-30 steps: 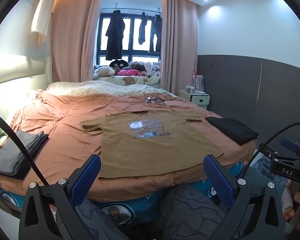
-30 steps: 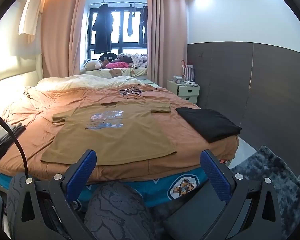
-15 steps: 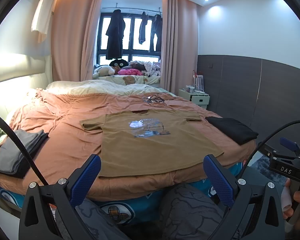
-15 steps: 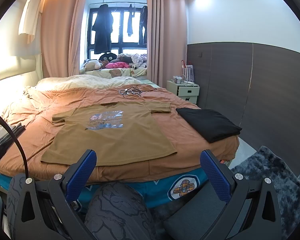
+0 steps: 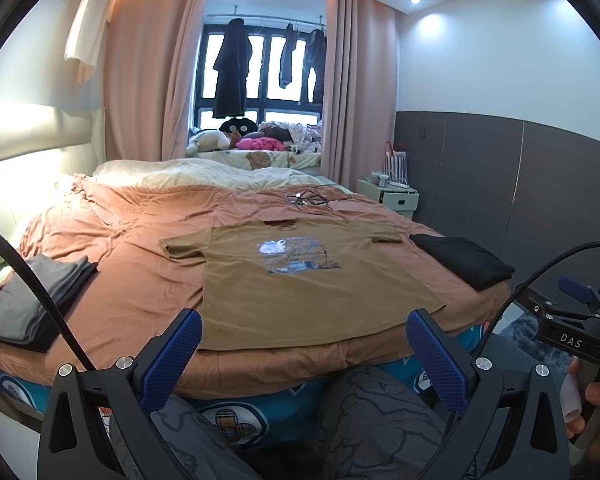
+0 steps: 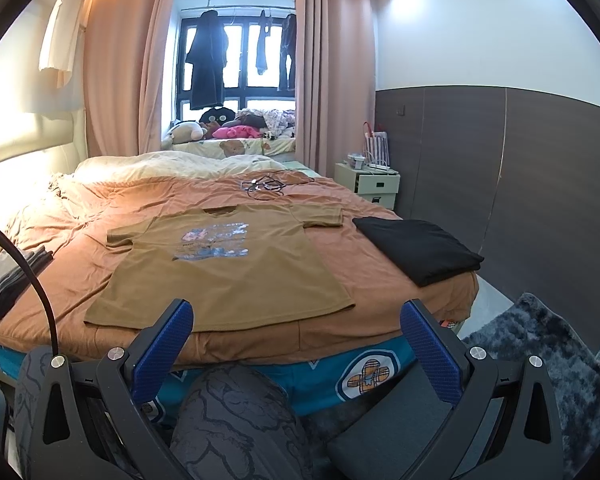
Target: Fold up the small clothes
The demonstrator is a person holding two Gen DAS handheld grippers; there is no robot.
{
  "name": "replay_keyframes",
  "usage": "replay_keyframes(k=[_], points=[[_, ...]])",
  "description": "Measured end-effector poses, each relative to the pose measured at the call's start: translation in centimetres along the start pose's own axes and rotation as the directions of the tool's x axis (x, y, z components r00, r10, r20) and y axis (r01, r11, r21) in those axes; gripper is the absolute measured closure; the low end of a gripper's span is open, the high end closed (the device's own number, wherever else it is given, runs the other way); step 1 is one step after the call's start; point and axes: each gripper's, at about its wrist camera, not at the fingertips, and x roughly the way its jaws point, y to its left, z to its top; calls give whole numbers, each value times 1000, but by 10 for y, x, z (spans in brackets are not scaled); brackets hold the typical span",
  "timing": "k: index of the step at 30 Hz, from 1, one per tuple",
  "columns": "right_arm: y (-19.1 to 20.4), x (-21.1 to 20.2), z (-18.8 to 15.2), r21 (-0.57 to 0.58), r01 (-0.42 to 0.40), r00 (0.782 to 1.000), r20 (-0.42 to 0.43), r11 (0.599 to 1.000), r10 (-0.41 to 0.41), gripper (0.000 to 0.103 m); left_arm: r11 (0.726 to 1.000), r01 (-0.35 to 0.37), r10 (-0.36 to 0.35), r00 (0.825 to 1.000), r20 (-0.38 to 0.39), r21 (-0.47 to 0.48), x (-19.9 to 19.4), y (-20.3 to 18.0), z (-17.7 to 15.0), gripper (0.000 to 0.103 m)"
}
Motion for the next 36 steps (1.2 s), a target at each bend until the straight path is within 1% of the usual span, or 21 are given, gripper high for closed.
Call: replay_keyframes(k=[26,36], points=[[5,-5,-1,-9,-1,1000,13,1000,1,0,1000,3,-3,1000,4,-8,-3,0,0,0],[5,-6,-2,-7,-17,1000,12,1000,17,0,1000,-5,5,1000,9,-19,-8,4,0,0]])
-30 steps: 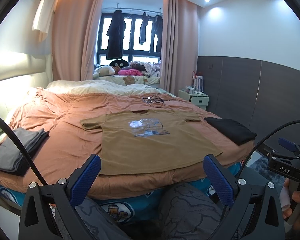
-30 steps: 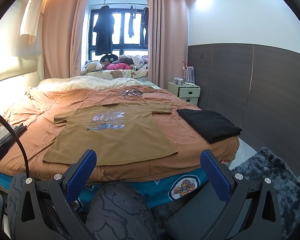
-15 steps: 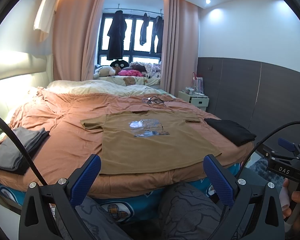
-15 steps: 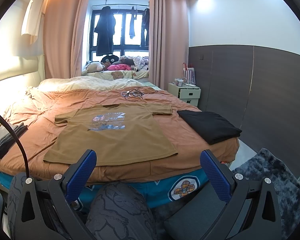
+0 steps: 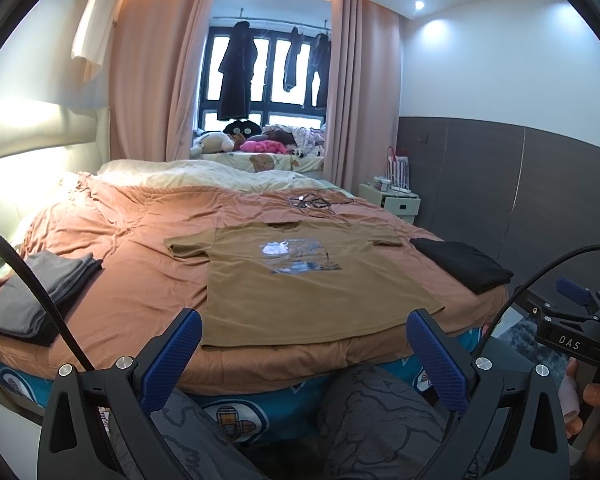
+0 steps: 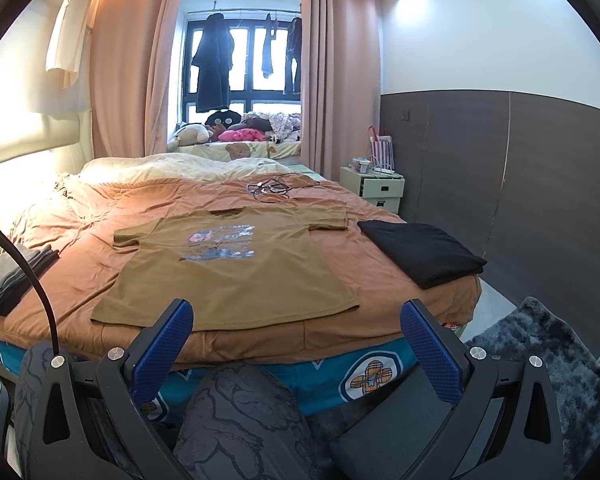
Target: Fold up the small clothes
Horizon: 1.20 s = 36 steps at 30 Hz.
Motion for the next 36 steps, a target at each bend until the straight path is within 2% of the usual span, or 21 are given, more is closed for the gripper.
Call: replay_keyframes(k=[13,20,30,36], points=[[4,-9,10,-22,9,1000,22,1000,-8,0,1000,8,-7,1000,28,-30,-12,14,-1,0],[3,3,11,-27,-26,999,27,999,26,0,998,-13,15,999,36,-56,-9,31,3,0],[3,49,27,-20,-78,997,11,997,78,0,995,-57,59,998,21,-82,28,70,22,0],[8,95,45,-17,-99,994,-43,995,98,0,992,-73,73,997,-3,-99,63,95,37,0]])
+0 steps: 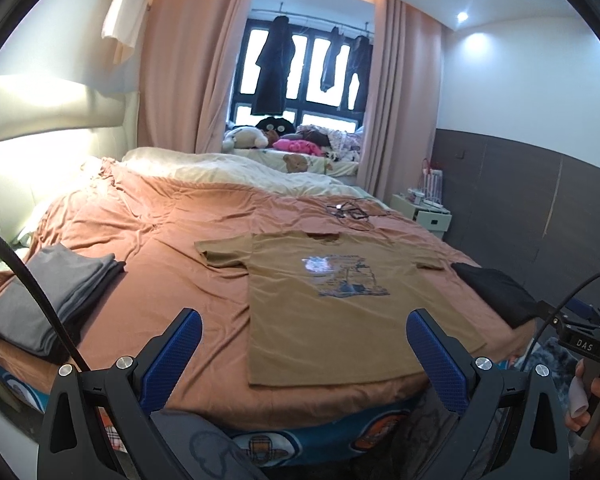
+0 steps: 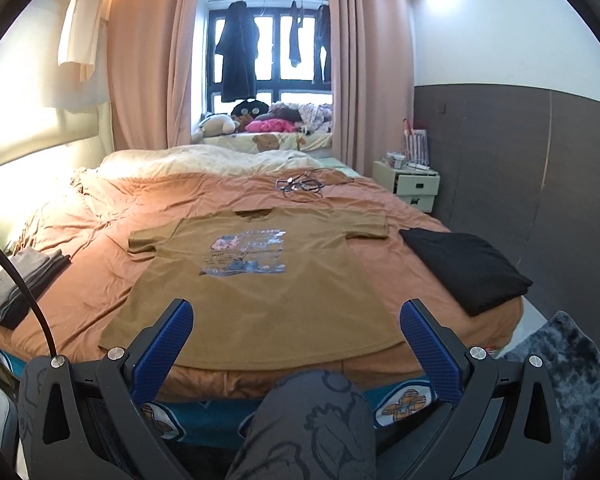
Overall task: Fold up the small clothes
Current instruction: 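Move both grippers down toward the brown T-shirt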
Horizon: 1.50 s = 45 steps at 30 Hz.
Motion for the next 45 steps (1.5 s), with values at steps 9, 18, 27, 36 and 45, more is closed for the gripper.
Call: replay_keyframes(k=[9,18,27,36,45], points=[[7,58,35,-16,-42,999,-33,999,42,0,998,-40,37,997,-64,-48,57,40,22,0],[9,123,65,-24,-127,989,-77,992,125,0,991,-119,110,985,-135,-56,116,73,44,4],[14,195,89,-35,-206,970,-137,978,200,1,983,-172,153,964,-217,-69,177,114,59,13],[17,279,119,24,-293,934,-206,956,291,23,978,-197,168,937,-307,-67,253,154,78,24],[23,363,146,68,-365,881,-298,928,368,44,979,-182,135,911,-389,-87,338,184,96,26]])
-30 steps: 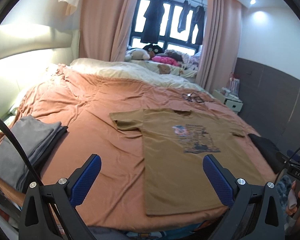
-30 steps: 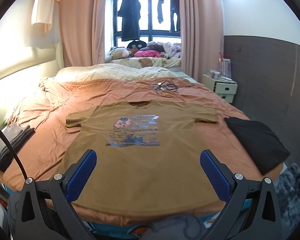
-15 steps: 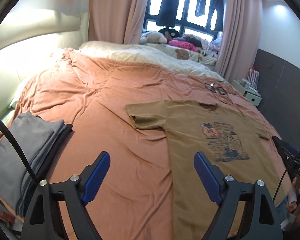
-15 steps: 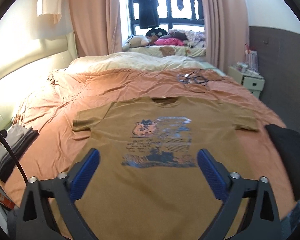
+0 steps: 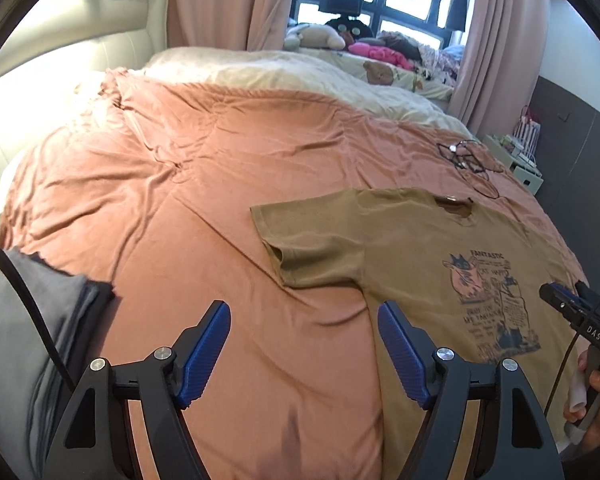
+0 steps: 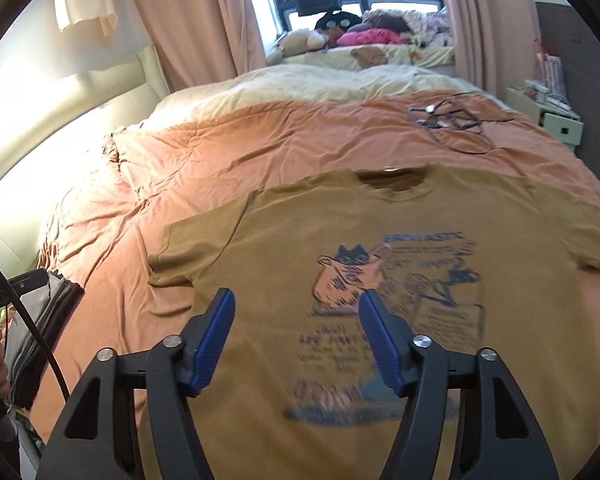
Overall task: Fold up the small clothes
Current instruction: 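Move both grippers down toward the brown T-shirt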
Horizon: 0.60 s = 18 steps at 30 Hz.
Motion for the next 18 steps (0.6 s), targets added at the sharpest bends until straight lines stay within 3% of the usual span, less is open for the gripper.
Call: replay_keyframes(k=[11,18], points=[[-4,78,54,4,-70,995,-75,998,70,63,993,47,-58,992,-113,-105,104,34,52,38],[-4,131,72,22,-134,980,-144,991,136,76,988,56,-82,980,-180,-146,164,50,63,44]])
